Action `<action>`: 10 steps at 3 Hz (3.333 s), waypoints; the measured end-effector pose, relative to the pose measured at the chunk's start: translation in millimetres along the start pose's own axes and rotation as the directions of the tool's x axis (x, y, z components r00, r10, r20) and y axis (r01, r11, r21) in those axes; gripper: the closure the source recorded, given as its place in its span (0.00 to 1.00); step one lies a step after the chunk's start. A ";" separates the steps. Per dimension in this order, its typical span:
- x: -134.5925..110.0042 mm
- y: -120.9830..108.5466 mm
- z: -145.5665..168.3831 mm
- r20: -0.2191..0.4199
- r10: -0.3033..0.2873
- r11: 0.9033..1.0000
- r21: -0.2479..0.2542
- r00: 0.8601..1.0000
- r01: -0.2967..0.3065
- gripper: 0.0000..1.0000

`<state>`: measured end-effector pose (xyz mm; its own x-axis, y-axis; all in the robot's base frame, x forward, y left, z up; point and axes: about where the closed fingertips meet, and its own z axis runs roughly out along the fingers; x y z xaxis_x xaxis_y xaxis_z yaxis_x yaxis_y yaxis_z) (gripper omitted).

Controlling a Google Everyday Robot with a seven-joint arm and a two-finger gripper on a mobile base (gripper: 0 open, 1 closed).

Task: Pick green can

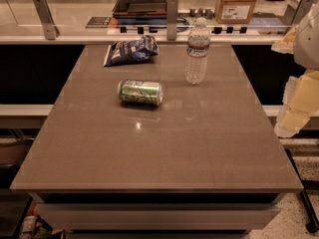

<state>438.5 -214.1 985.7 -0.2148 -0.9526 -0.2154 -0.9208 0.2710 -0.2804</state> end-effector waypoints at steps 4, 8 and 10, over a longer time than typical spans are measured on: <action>-87.1 -22.3 20.8 0.077 -0.005 1.000 -0.024 0.997 0.007 0.00; -168.2 -31.9 100.1 0.041 -0.047 0.998 -0.028 0.998 0.048 0.00; -190.8 -33.1 153.3 -0.014 -0.053 0.992 -0.111 0.998 0.051 0.00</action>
Offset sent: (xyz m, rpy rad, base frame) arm 0.0354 0.0533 0.0187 0.0348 0.0184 0.0739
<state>559.8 -20.1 892.6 -0.1700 -0.9676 -0.1869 -0.9611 0.2046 -0.1853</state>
